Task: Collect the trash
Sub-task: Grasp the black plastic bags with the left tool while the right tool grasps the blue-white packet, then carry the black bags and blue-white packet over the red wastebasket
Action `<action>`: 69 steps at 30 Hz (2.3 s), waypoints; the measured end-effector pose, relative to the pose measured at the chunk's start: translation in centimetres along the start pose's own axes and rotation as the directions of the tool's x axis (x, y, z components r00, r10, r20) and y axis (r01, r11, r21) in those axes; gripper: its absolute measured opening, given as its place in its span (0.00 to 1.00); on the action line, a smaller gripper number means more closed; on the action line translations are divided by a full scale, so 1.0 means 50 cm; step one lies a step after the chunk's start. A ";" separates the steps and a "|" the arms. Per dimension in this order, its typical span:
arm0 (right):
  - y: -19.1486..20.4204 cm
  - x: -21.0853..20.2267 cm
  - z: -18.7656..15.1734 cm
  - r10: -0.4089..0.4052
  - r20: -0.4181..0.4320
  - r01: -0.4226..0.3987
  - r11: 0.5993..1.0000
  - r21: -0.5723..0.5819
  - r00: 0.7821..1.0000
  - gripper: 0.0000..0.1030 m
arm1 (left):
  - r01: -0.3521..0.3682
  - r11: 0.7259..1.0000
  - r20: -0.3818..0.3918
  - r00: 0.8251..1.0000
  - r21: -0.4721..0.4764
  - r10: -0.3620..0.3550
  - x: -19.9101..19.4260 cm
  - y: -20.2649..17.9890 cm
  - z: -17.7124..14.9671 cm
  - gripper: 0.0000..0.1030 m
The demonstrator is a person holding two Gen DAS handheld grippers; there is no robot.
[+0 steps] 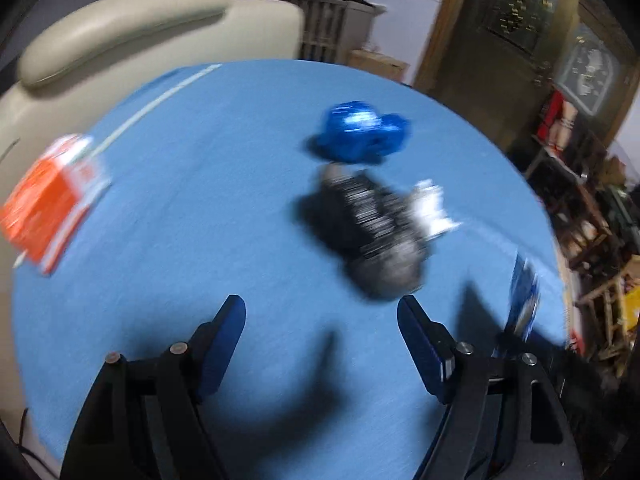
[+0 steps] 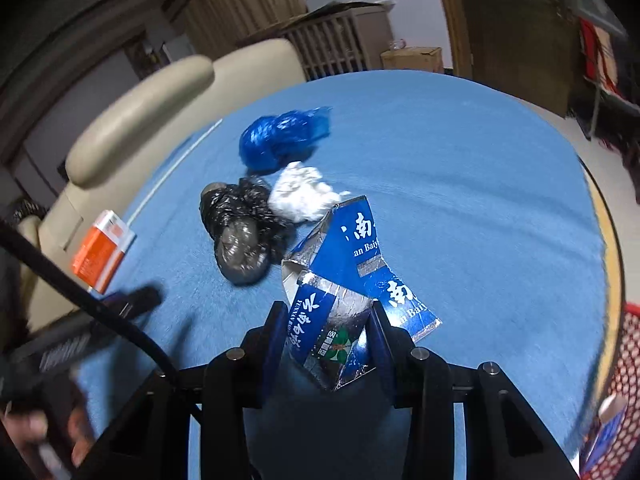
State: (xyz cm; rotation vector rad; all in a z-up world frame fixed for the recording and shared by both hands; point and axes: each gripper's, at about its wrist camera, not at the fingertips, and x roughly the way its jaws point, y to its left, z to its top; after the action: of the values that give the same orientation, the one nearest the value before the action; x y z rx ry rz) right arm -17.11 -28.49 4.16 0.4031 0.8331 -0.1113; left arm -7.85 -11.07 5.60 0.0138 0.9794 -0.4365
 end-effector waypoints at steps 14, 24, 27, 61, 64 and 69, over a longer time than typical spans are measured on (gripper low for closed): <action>-0.092 -0.114 -0.032 0.019 0.072 -0.025 0.996 0.089 0.997 0.42 | -0.090 0.995 -0.120 0.988 0.054 0.096 0.128 -0.062 0.052 0.25; -0.050 -0.150 -0.058 0.057 0.103 -0.063 0.996 0.059 0.993 0.42 | -0.109 0.993 0.008 0.994 0.054 0.109 -0.065 0.001 -0.051 0.25; -0.023 -0.158 -0.074 0.064 0.107 -0.069 0.997 0.045 0.992 0.42 | -0.112 0.992 0.023 0.994 0.057 0.110 -0.104 0.014 -0.086 0.25; 0.032 -0.232 -0.164 0.062 0.146 -0.066 0.997 0.025 0.987 0.42 | -0.156 0.981 0.079 0.986 0.112 0.148 -0.208 -0.006 -0.191 0.25; 0.024 -0.237 -0.165 0.066 0.156 -0.073 0.997 0.036 0.985 0.42 | -0.162 0.979 0.077 0.985 0.122 0.153 -0.206 -0.014 -0.191 0.25; 0.012 -0.249 -0.171 0.069 0.172 -0.079 0.996 0.051 0.983 0.42 | -0.164 0.977 0.079 0.985 0.137 0.154 -0.205 -0.031 -0.192 0.25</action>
State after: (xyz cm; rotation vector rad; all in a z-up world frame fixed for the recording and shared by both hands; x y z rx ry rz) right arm -31.27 -25.34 8.39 0.4714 0.6468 -0.0989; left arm -20.99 -6.93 8.72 0.2043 0.8714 -0.3565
